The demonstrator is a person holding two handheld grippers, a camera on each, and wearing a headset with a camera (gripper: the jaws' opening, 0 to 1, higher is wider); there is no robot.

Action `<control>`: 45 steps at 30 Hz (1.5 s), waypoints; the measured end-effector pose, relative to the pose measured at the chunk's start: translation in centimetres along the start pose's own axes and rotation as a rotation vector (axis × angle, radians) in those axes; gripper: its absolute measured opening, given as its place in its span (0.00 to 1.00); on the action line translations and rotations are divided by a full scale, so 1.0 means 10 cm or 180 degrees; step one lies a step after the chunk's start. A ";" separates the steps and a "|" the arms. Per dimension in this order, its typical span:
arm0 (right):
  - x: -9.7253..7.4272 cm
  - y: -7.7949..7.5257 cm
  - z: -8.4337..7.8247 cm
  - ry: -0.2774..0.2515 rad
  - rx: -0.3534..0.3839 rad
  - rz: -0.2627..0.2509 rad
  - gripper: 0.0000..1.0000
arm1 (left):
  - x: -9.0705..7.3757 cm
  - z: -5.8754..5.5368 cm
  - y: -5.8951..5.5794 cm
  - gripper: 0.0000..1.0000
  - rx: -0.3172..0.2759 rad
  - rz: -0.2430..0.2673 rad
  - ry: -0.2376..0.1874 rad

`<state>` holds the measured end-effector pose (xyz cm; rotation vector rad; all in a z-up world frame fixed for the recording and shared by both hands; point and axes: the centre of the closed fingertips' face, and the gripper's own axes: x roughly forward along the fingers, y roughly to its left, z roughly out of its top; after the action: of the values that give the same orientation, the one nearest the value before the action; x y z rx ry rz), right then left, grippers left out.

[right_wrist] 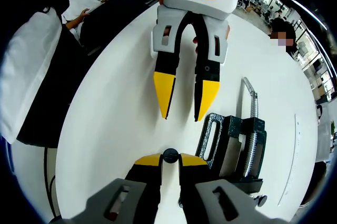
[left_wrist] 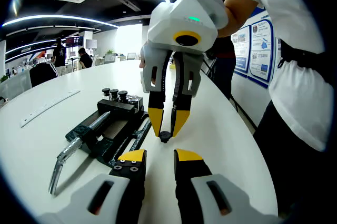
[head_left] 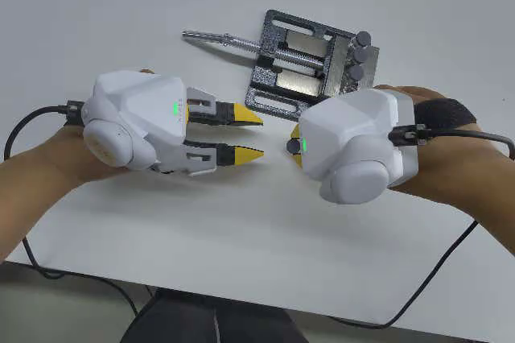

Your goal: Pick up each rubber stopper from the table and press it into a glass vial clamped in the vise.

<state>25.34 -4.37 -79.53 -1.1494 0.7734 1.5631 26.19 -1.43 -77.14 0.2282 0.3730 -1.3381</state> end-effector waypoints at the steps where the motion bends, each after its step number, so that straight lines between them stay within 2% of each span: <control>1: -0.01 0.00 0.00 -0.0004 0.0021 0.0001 0.12 | 0.00 0.00 0.00 0.17 0.0003 -0.0001 -0.0002; 13: -0.23 -0.10 0.00 -0.0108 0.0284 -0.0068 0.12 | 0.03 0.08 0.03 0.18 0.0041 -0.0022 -0.0045; 17: -0.32 -0.14 0.00 -0.0174 0.0403 -0.0097 0.12 | 0.05 0.14 0.05 0.18 0.0048 -0.0028 -0.0076; 27: -0.52 -0.26 -0.04 -0.0217 0.0549 -0.0199 0.12 | 0.08 0.28 0.09 0.18 0.0055 -0.0025 -0.0165; 37: -0.67 -0.42 -0.16 -0.0209 0.0697 -0.0320 0.11 | 0.09 0.33 0.10 0.18 0.0093 -0.0032 -0.0182; 45: -0.70 -0.48 -0.24 -0.0173 0.0740 -0.0361 0.11 | 0.09 0.32 0.13 0.18 0.0081 -0.0035 -0.0181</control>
<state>30.94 -7.52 -73.45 -0.9602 0.8162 1.3657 28.06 -3.12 -74.58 0.2090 0.3098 -1.3579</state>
